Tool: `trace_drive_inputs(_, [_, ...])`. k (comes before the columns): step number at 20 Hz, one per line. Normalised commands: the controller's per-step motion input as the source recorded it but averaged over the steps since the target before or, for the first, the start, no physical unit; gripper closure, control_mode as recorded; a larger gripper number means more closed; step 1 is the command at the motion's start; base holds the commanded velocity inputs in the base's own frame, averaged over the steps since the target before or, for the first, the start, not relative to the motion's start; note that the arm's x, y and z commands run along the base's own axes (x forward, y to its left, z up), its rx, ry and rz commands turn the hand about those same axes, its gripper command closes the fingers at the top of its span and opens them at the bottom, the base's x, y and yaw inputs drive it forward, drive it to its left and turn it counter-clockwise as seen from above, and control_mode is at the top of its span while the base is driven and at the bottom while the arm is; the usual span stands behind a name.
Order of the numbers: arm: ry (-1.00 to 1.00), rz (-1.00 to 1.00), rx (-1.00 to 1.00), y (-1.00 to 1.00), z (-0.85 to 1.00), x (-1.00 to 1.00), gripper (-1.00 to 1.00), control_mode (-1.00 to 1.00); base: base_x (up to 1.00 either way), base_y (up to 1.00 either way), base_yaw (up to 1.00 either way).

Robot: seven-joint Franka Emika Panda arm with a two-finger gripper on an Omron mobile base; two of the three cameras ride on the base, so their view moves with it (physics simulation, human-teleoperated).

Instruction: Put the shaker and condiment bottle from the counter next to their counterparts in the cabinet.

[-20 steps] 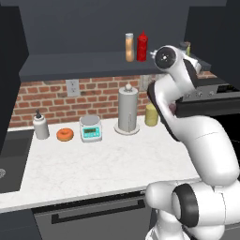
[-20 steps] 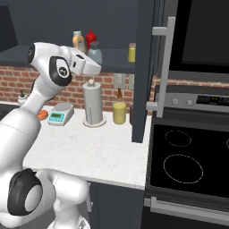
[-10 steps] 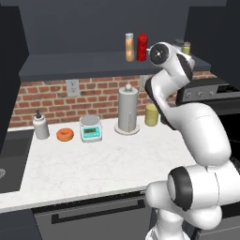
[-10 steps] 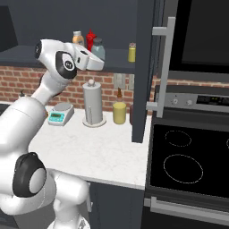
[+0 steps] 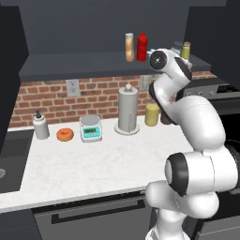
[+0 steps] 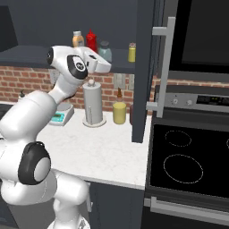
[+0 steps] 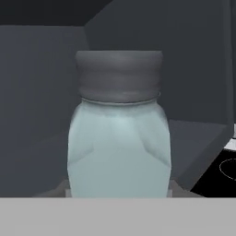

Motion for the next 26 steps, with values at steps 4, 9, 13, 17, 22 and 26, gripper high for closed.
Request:
trace_drive_inputs(4, [0.08,0.00,0.00,-0.21,-0.08,0.34,1.00,-1.00,0.00,0.00,0.00])
trace_drive_inputs(9, [0.20,0.00,0.02,0.00,0.20,0.50,1.00,-1.00,0.00,0.00,0.00])
trace_drive_inputs(13, [0.31,0.00,0.00,0.00,0.11,0.50,1.00,-1.00,0.00,0.00,0.00])
trace_drive_inputs(17, [0.30,-0.03,-0.05,-0.05,0.00,0.32,1.00,-1.00,0.00,0.00,0.00])
trace_drive_inputs(22, [0.08,0.00,-0.06,-0.10,-0.14,0.01,1.00,-1.00,0.00,0.00,0.00])
trace_drive_inputs(26, [-0.11,0.00,-0.02,-0.19,-0.23,0.15,1.00,-1.00,0.00,0.00,0.00])
